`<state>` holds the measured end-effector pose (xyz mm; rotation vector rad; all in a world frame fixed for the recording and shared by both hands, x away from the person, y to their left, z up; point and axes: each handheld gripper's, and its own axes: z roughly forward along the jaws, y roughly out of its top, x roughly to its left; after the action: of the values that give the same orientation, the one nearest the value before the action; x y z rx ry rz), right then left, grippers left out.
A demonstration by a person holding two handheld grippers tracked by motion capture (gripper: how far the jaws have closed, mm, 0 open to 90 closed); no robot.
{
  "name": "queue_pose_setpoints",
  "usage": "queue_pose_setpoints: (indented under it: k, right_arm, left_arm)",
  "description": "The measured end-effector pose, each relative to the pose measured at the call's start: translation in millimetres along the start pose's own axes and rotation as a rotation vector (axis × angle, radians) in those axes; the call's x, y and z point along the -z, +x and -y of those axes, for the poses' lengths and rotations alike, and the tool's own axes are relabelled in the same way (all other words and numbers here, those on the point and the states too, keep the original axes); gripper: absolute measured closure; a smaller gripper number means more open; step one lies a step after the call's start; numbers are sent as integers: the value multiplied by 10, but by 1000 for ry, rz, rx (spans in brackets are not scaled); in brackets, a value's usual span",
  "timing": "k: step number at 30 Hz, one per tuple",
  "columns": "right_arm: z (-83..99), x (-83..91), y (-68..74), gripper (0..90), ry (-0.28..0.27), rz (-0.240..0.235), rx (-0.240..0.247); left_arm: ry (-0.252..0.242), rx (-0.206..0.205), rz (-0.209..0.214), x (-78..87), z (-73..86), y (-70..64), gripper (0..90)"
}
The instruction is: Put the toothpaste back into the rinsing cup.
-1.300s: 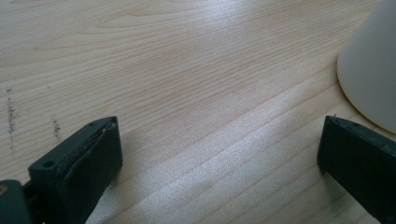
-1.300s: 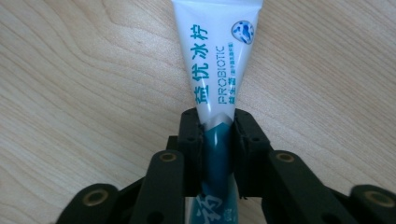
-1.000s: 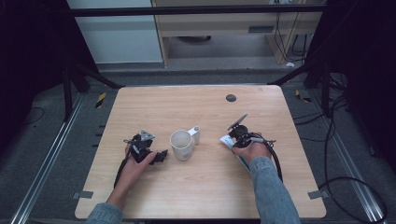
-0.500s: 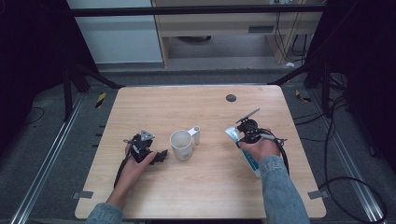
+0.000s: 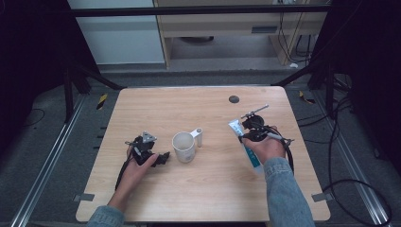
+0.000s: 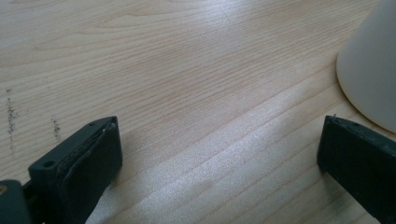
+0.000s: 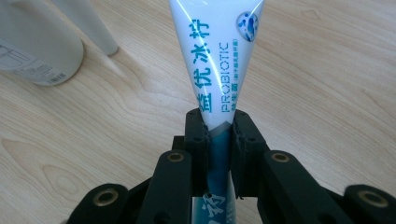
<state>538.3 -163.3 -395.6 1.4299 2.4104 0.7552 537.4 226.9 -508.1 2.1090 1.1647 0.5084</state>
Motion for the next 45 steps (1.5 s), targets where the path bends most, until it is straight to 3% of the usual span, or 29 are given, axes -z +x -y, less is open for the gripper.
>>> queue_pose_setpoints:
  k: [15,25,26,30,39,45]
  right_arm:
    - [-74,170,122,789,-144,3,-5]
    - [-151,140,301,789,-264,78,-7]
    - [-176,120,348,789,-302,100,-16]
    - [-225,88,410,789,-353,122,-22]
    - [-289,79,480,788,-409,110,-8]
    - [-316,126,580,788,-449,130,-6]
  left_arm:
    - [1,0,0,-1,-2,1,0]
    - [2,-2,-1,-1,-4,4,0]
    - [2,-2,0,-2,-4,5,0]
    - [2,-2,0,-2,-4,5,0]
    - [2,-1,-1,-2,-3,3,0]
    - [0,1,-2,-4,-4,2,0]
